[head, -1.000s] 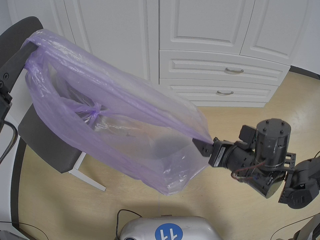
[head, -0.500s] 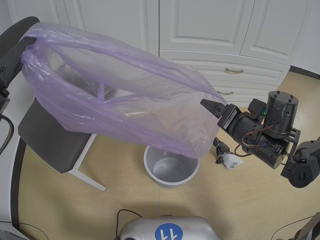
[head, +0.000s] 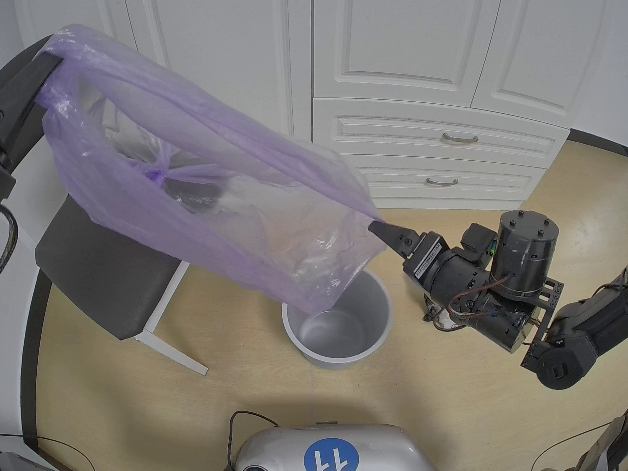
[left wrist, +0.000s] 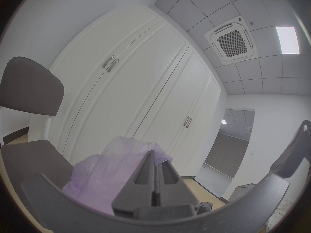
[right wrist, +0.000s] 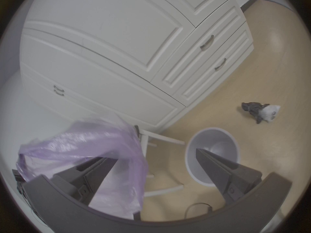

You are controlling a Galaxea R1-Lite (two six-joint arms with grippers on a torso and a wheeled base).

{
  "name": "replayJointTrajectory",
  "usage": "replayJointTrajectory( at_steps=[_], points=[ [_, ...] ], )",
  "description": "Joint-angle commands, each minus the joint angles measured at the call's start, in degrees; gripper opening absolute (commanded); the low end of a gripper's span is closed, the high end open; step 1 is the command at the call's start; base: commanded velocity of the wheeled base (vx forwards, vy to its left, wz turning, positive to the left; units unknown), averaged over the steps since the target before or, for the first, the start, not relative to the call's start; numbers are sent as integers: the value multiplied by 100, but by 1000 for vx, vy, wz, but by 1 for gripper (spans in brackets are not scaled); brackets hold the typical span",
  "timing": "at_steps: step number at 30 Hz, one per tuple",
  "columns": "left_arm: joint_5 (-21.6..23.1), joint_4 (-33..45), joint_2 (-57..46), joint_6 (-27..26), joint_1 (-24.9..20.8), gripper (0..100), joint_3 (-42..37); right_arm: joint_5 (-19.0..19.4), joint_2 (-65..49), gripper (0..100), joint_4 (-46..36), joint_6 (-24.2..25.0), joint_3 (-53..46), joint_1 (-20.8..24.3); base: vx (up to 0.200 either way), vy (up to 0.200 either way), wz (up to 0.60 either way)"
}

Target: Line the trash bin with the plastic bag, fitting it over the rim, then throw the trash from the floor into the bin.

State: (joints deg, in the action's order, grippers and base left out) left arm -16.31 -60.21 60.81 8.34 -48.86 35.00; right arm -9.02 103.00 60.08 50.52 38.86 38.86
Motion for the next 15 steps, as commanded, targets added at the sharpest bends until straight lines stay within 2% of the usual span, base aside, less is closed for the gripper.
replayJointTrajectory(
  at_steps=[1, 6, 15],
  points=[
    [-4, 0, 124, 98, -1, 0, 51, -170, 906, 100, 1481, 230, -265, 201, 0, 0, 0],
    [-4, 0, 186, 98, -1, 0, 51, -126, 1091, 100, 1744, 134, -511, 552, 0, 0, 0],
    [-12, -158, 309, 98, -1, 0, 104, -100, 1144, 100, 1859, -112, -793, 895, 0, 0, 0]
  ],
)
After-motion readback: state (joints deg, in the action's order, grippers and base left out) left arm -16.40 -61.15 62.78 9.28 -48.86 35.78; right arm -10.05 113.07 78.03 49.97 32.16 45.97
